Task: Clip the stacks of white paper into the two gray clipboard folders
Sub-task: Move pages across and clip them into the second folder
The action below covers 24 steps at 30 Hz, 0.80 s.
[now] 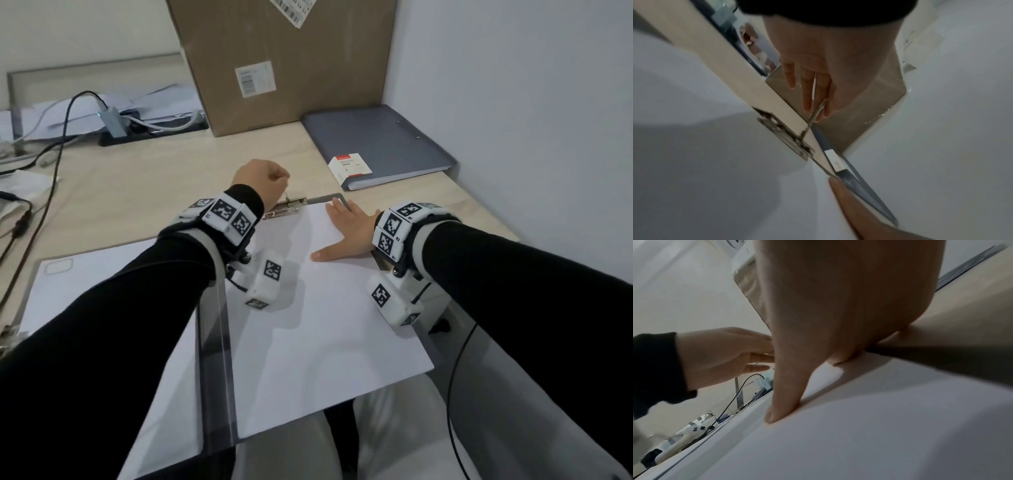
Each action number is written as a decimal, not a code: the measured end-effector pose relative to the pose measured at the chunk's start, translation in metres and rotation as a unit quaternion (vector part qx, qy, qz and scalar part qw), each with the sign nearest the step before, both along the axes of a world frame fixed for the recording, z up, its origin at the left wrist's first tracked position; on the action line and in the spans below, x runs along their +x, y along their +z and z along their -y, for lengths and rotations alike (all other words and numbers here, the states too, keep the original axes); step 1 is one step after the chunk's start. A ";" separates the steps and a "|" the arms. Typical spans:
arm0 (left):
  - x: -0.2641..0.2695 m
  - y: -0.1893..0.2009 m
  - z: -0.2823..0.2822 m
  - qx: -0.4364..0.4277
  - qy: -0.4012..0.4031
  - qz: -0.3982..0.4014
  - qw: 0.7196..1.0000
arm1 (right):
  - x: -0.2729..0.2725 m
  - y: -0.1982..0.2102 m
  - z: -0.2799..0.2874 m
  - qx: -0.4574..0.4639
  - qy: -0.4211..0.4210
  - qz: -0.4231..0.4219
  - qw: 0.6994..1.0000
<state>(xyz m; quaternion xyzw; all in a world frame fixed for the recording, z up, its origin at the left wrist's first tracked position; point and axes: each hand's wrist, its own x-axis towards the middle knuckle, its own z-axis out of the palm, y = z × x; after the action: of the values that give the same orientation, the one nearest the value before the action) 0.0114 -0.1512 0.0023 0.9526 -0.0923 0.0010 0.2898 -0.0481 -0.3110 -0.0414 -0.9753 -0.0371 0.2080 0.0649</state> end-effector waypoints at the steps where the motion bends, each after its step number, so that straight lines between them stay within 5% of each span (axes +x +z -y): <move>1: -0.003 0.001 -0.008 0.036 -0.001 0.001 0.999 | 0.000 0.001 0.000 0.000 -0.001 -0.001 1.000; 7: -0.014 -0.002 -0.033 0.311 -0.058 -0.022 0.948 | 0.001 0.001 -0.001 0.000 -0.004 -0.006 1.000; 10: -0.015 0.001 -0.030 0.375 -0.076 -0.064 0.921 | 0.001 0.002 -0.001 -0.002 -0.002 -0.008 1.000; 17: -0.028 0.000 -0.025 0.363 -0.060 -0.154 0.917 | 0.003 -0.001 0.000 -0.008 -0.008 -0.014 1.000; 24: -0.033 -0.010 -0.035 0.200 -0.047 -0.207 0.956 | 0.005 -0.002 -0.001 -0.013 -0.004 -0.021 1.000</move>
<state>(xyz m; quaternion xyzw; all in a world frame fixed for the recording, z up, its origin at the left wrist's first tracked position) -0.0218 -0.1167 -0.0073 0.9651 -0.0732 -0.2283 0.1054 -0.0432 -0.3104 -0.0433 -0.9717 -0.0286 0.2284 0.0536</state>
